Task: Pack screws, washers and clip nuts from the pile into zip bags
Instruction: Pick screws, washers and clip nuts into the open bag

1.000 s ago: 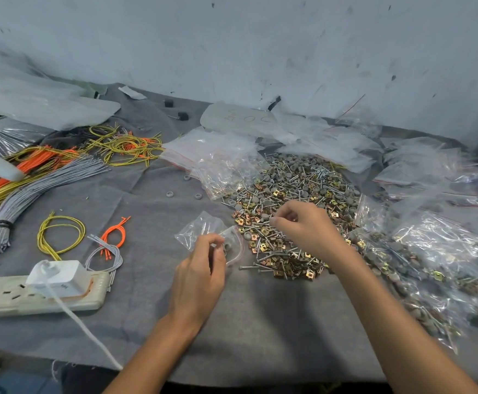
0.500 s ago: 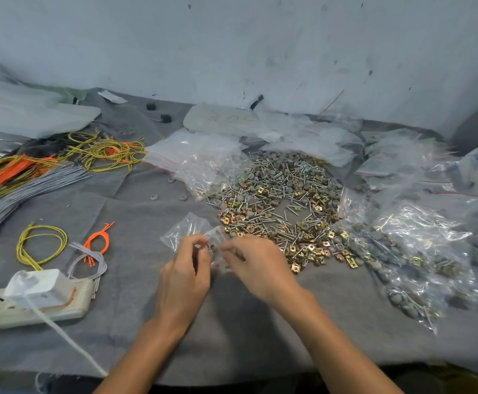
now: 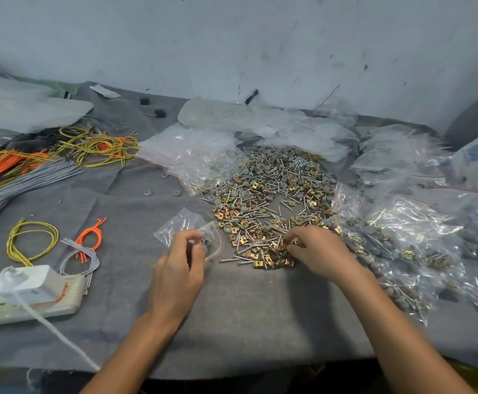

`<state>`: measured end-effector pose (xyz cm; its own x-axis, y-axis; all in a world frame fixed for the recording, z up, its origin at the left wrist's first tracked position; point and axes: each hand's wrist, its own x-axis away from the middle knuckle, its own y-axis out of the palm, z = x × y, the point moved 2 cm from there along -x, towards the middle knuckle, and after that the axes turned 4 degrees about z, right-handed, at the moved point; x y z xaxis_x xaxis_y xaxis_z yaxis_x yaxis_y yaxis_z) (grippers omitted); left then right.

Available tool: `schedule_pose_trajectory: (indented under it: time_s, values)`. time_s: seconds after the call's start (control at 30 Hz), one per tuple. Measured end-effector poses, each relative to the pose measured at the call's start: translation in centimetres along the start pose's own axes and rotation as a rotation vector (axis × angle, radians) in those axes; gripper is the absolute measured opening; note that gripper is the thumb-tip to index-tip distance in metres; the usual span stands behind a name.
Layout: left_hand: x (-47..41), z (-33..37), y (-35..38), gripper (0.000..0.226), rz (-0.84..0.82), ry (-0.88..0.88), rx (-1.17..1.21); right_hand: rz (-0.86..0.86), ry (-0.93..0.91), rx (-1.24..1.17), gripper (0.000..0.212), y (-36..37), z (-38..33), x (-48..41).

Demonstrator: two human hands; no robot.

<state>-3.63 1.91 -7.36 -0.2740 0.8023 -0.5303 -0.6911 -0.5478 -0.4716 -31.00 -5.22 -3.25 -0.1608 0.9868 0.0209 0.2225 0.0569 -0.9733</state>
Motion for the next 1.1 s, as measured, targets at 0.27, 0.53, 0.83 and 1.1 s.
schedule_pose_trajectory:
  time_s: [0.27,0.53,0.83,1.1]
  values:
    - [0.0,-0.2,0.0,0.018,-0.002,0.006,-0.002,-0.055,-0.022,-0.100,0.012,0.2,-0.5,-0.7]
    - [0.1,-0.2,0.0,0.020,0.008,0.003,0.009,-0.044,-0.027,-0.108,0.020,0.2,-1.6,-0.2]
    - [0.0,0.3,-0.2,0.022,0.013,-0.011,0.004,-0.048,-0.034,-0.097,0.022,0.1,-2.3,-0.3]
    - [0.1,0.1,-0.1,0.019,-0.004,-0.013,0.003,0.133,-0.015,-0.119,0.026,0.7,-4.9,-2.3]
